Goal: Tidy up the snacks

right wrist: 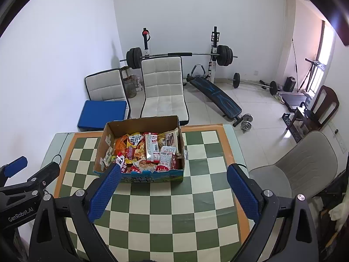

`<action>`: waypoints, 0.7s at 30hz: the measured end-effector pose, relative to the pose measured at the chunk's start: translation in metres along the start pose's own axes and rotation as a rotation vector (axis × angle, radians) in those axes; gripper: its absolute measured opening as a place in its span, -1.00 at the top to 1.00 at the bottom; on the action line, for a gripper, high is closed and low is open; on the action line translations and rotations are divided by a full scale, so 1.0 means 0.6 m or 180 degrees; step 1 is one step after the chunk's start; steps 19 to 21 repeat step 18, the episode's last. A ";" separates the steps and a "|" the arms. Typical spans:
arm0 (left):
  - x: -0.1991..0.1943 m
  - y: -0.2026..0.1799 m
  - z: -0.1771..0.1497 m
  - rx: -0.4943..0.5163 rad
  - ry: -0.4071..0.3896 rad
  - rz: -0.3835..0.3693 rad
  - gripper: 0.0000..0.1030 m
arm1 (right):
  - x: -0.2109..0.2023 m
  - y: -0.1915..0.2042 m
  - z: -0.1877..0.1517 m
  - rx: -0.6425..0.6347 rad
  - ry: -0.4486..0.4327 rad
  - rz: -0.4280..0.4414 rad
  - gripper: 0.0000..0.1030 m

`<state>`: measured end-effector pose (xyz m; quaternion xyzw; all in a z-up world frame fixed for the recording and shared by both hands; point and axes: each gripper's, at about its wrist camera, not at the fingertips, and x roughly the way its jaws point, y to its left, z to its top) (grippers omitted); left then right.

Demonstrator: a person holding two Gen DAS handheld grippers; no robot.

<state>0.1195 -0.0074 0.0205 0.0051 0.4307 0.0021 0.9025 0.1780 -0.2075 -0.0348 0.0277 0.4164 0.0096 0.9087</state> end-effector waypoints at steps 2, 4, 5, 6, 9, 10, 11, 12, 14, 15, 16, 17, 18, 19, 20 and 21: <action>0.000 -0.003 -0.001 0.0018 -0.0001 0.0012 -0.99 | -0.001 -0.001 -0.001 0.0003 -0.0009 -0.0005 -0.93; -0.001 -0.004 -0.002 0.0016 0.0006 0.0006 -0.99 | -0.001 -0.001 0.001 0.0007 -0.0010 -0.0004 -0.93; 0.001 -0.005 -0.003 0.0013 0.0023 0.0014 -0.99 | 0.000 -0.001 0.001 0.0005 -0.0010 -0.0007 -0.93; 0.002 -0.005 -0.004 0.0008 0.0040 0.0019 -0.99 | -0.001 -0.003 0.001 0.0014 -0.0011 -0.0010 -0.93; 0.006 -0.006 -0.005 -0.0011 0.0083 0.0025 -0.99 | -0.001 -0.004 0.001 0.0007 -0.0009 -0.0013 -0.94; 0.007 -0.008 -0.006 -0.0007 0.0088 0.0041 -0.99 | -0.001 -0.004 0.000 0.0006 -0.0005 -0.0011 -0.94; 0.006 -0.008 -0.007 -0.0009 0.0089 0.0045 -0.99 | -0.001 -0.004 0.001 0.0015 -0.0002 -0.0008 -0.94; 0.006 -0.008 -0.007 -0.0015 0.0091 0.0038 -0.99 | -0.001 -0.005 0.000 0.0021 0.0000 -0.0006 -0.94; 0.005 -0.009 -0.009 -0.0009 0.0083 0.0058 -0.99 | -0.003 -0.007 -0.002 0.0029 0.0001 -0.0013 -0.94; 0.004 -0.008 -0.009 -0.0010 0.0073 0.0076 -0.99 | -0.004 -0.008 -0.002 0.0034 0.0000 -0.0009 -0.94; 0.004 -0.008 -0.009 -0.0016 0.0060 0.0078 -0.99 | -0.004 -0.008 -0.003 0.0039 -0.0003 -0.0007 -0.94; 0.002 -0.007 -0.009 -0.0022 0.0051 0.0072 -0.99 | -0.007 -0.010 -0.005 0.0049 -0.0003 -0.0016 -0.94; 0.002 -0.006 -0.008 -0.0029 0.0049 0.0081 -0.99 | -0.008 -0.010 -0.006 0.0052 -0.0001 -0.0015 -0.94; 0.002 -0.006 -0.008 -0.0029 0.0049 0.0081 -0.99 | -0.008 -0.010 -0.006 0.0052 -0.0001 -0.0015 -0.94; 0.002 -0.006 -0.008 -0.0029 0.0049 0.0081 -0.99 | -0.008 -0.010 -0.006 0.0052 -0.0001 -0.0015 -0.94; 0.002 -0.006 -0.008 -0.0029 0.0049 0.0081 -0.99 | -0.008 -0.010 -0.006 0.0052 -0.0001 -0.0015 -0.94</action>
